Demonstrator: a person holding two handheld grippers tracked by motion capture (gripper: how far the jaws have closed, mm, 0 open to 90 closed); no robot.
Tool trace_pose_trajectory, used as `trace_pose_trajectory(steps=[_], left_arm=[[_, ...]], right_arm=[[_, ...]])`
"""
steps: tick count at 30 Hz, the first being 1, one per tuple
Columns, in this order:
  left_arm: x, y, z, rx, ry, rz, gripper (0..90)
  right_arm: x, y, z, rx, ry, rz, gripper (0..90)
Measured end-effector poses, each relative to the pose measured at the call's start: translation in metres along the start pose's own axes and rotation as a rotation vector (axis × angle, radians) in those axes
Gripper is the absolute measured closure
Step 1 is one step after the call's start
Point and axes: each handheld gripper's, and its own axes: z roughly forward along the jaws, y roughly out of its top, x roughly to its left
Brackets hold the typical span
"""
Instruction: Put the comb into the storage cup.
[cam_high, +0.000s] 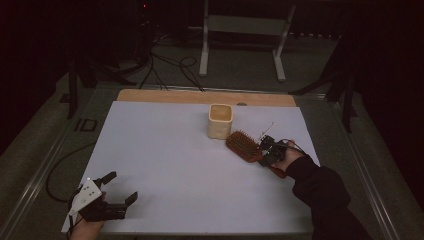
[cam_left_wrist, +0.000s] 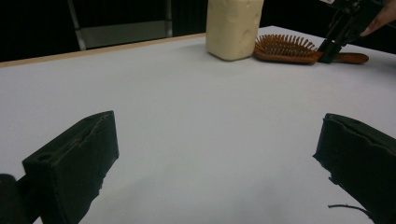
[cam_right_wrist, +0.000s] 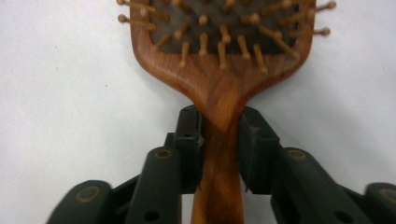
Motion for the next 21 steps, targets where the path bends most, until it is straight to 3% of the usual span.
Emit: trace_pose_trajectory(steps=[4, 21], left_arm=[[0.000, 0.000, 0.000, 0.001, 0.000, 0.001, 0.1], [0.000, 0.000, 0.000, -0.001, 0.003, -0.005, 0.1]], right_arm=[[0.004, -0.005, 0.000, -0.034, -0.033, -0.012, 72.9], [0.004, -0.031, -0.001, -0.229, -0.036, 0.062, 73.3]])
